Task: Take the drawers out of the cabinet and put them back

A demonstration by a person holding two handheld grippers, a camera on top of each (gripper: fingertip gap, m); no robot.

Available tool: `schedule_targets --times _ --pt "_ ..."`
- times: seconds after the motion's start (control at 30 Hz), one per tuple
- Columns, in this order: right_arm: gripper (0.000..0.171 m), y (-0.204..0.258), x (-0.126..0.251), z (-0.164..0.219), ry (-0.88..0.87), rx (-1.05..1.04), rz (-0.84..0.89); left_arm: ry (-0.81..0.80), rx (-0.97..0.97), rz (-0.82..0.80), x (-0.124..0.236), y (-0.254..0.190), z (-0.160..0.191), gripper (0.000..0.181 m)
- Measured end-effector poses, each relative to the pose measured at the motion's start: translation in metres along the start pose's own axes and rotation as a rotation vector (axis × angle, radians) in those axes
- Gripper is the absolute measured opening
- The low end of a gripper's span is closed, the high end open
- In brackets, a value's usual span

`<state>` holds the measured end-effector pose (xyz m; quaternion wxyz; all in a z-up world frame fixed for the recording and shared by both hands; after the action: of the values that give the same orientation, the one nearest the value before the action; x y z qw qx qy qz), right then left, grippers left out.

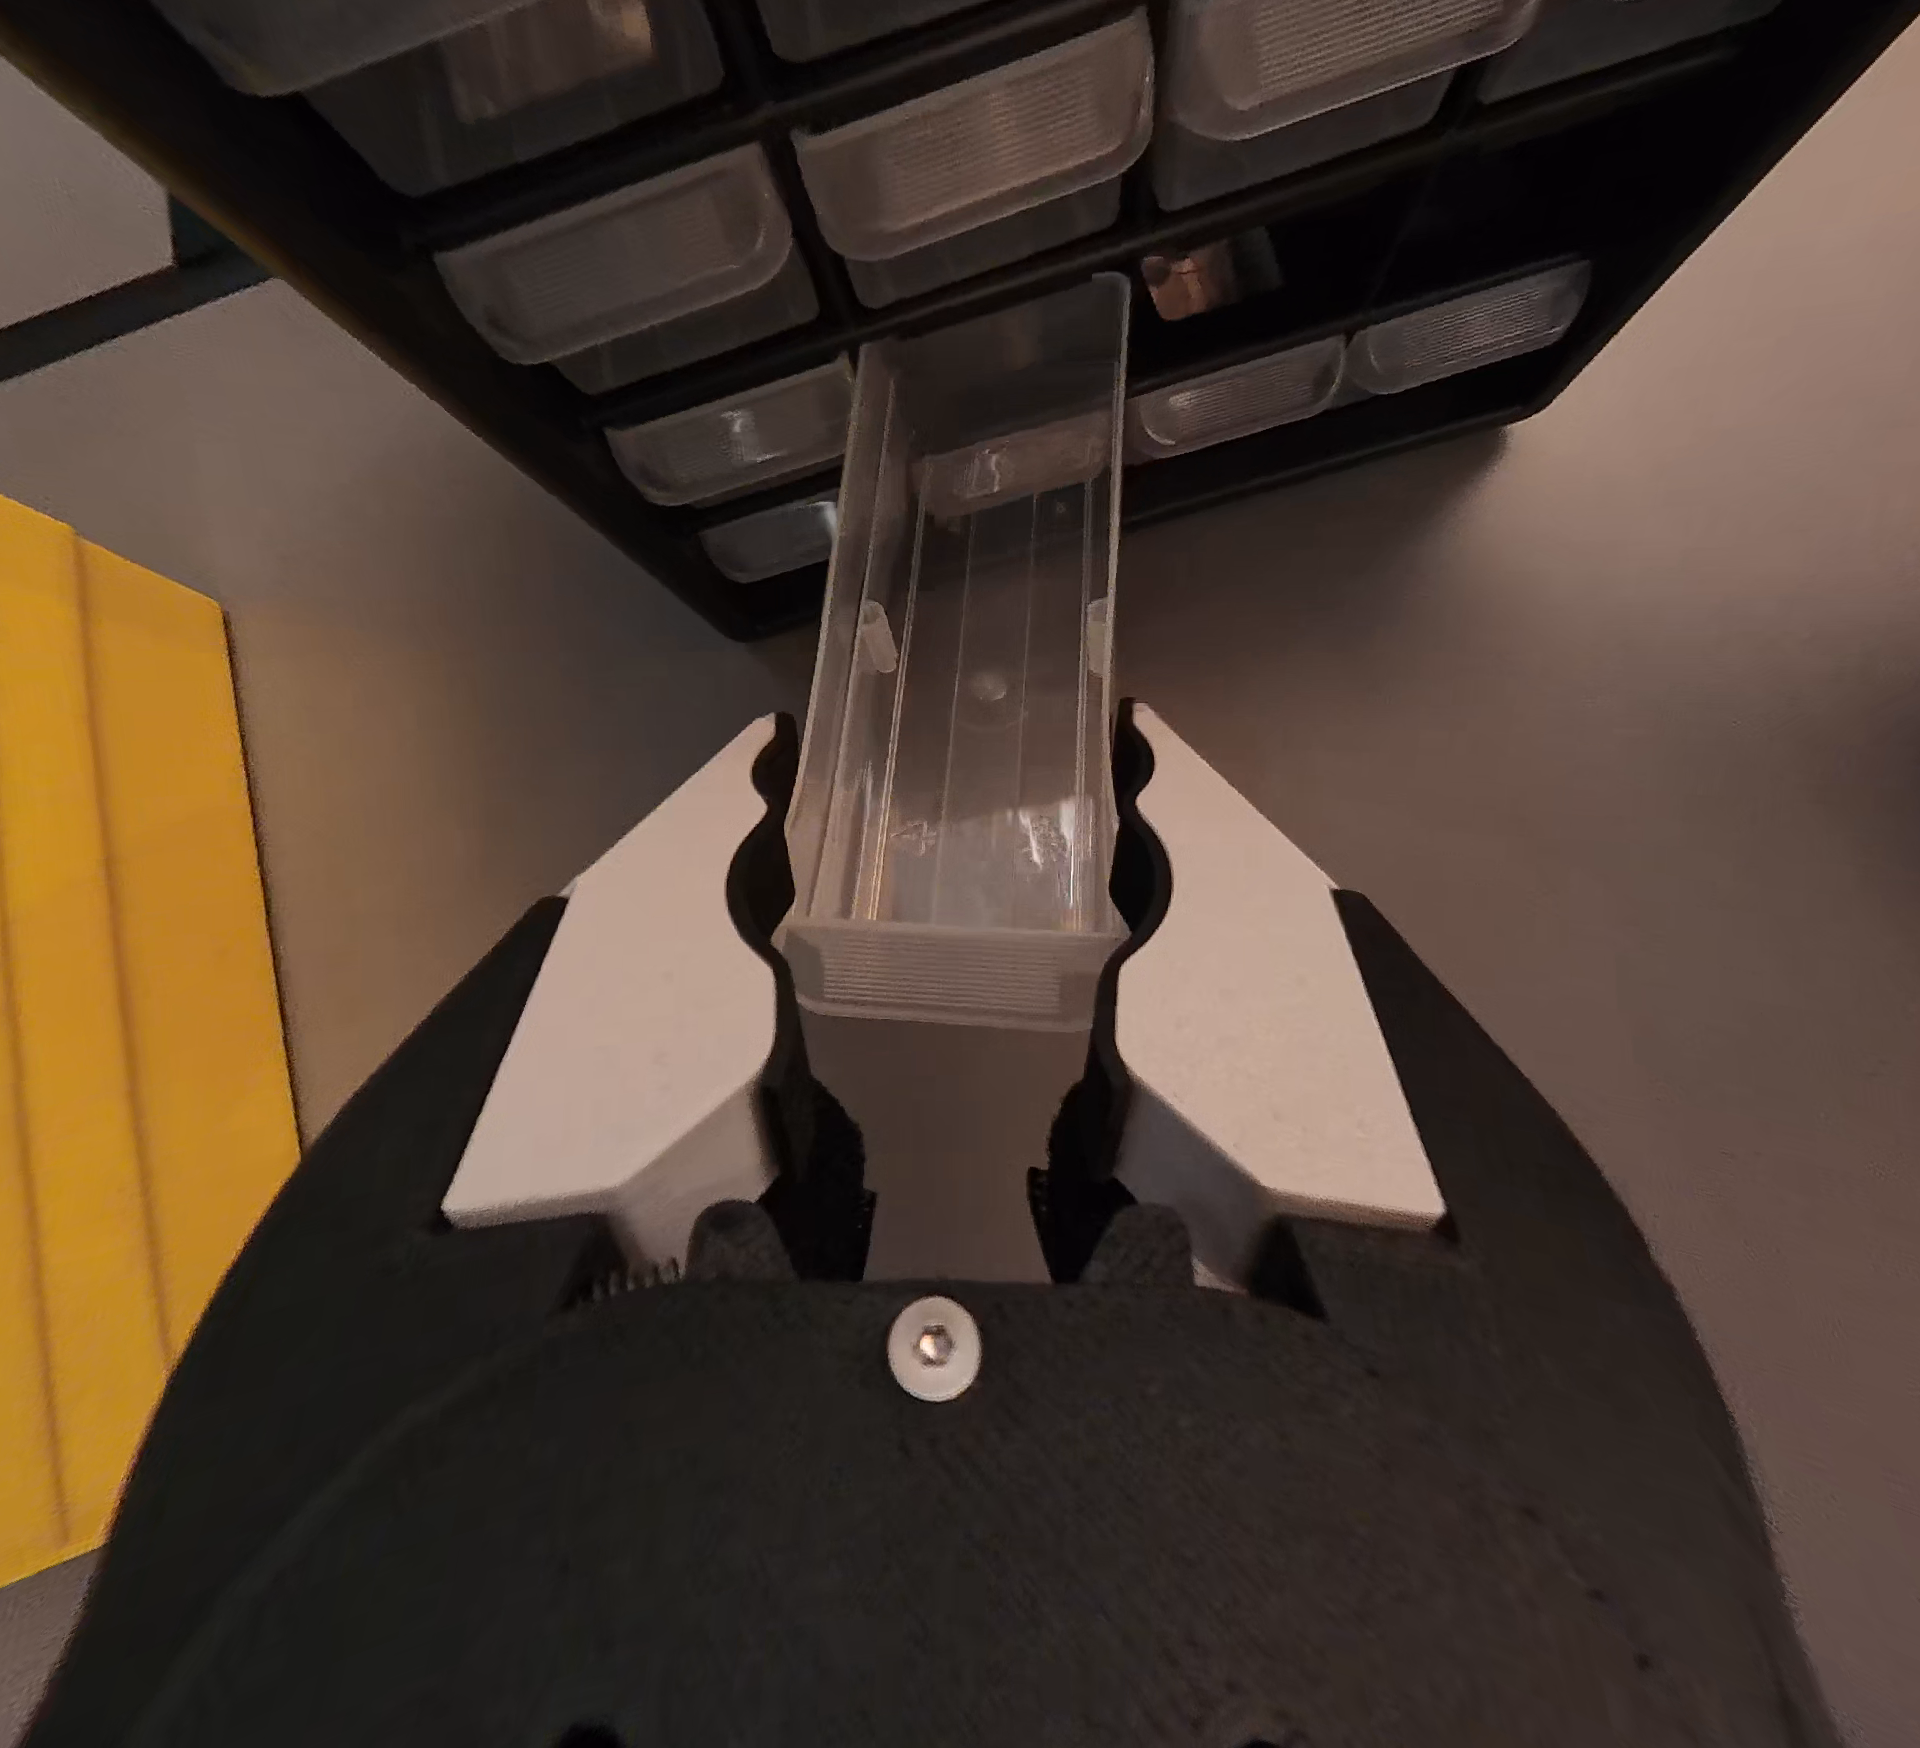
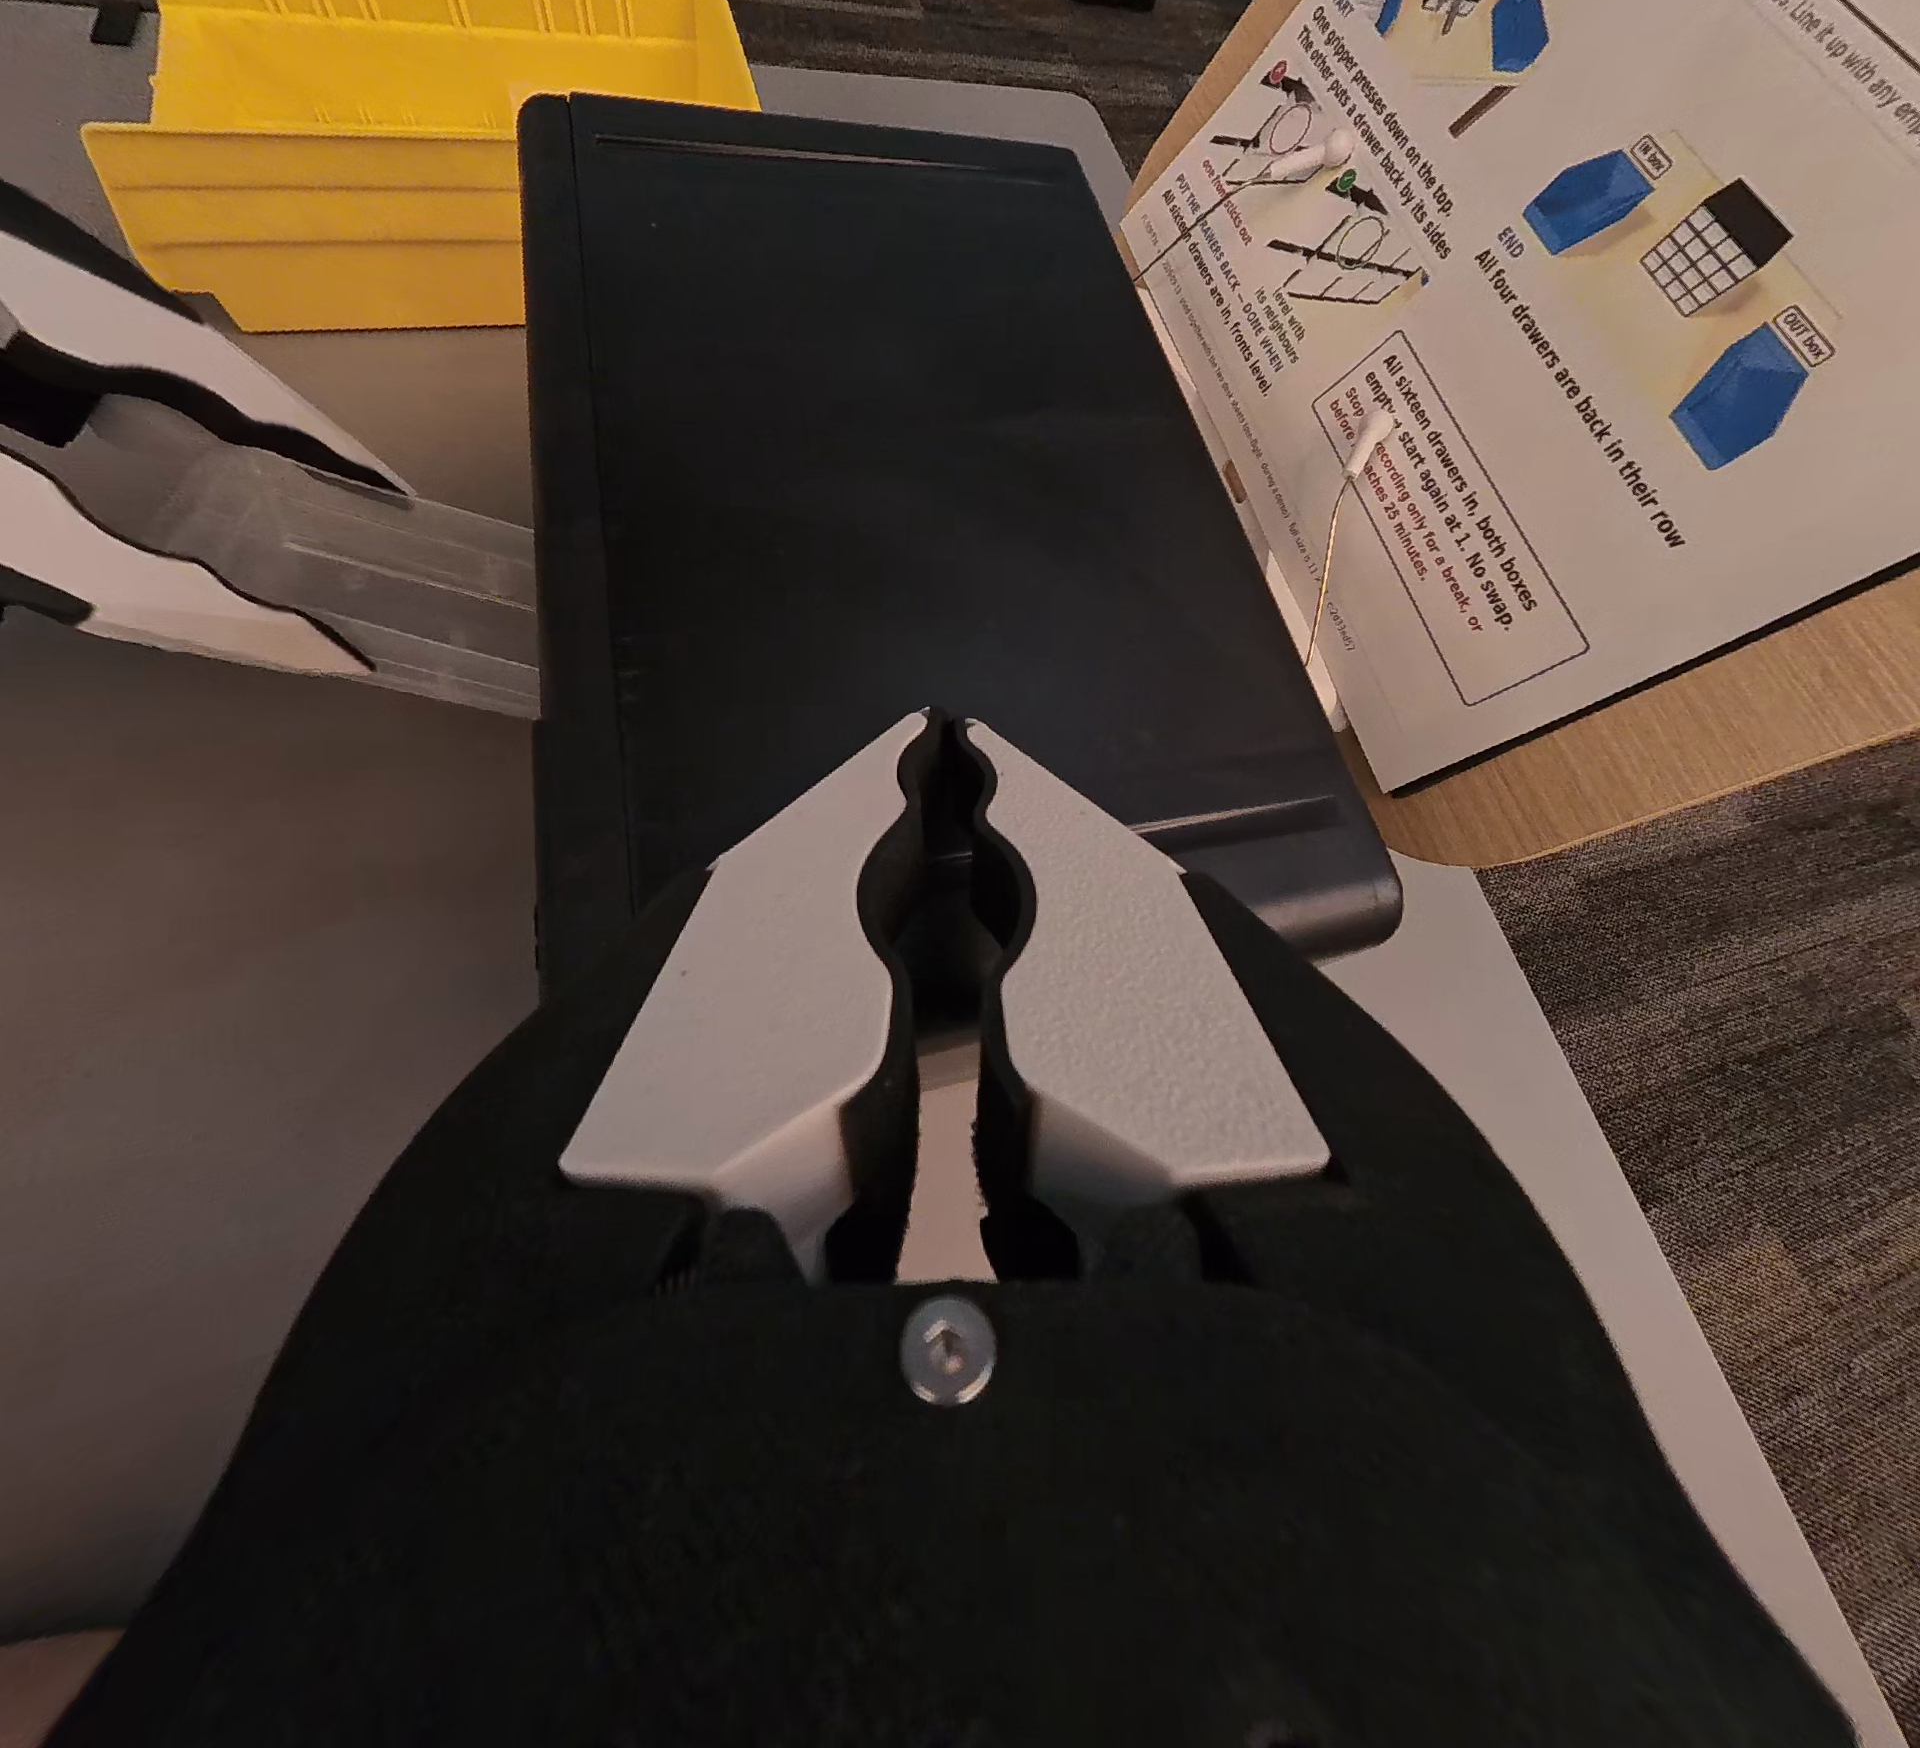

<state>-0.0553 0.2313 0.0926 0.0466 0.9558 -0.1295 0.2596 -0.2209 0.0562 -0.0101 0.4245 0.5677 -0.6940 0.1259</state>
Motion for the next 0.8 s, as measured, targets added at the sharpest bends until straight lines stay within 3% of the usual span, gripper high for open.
schedule_targets --times 0.4,0.8 --pt "0.000 -0.002 -0.001 0.000 -0.007 -0.009 -0.005 0.036 0.014 -0.051 -0.025 -0.010 0.001 0.061" --pt "0.000 -0.002 -0.001 0.000 -0.009 -0.013 -0.012 0.003 -0.010 -0.073 -0.044 -0.020 -0.026 0.065"
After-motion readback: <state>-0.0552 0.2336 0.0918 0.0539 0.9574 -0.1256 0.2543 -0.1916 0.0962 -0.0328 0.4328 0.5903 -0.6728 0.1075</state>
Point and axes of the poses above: each gripper's, where its closed fingertips meet, x back along the fingers, z out of its underside, y = z × x across the jaws, the point moved 6 cm from there along x, back along the fingers, and after that the axes turned 14 degrees about -x, right-handed, at the moved point
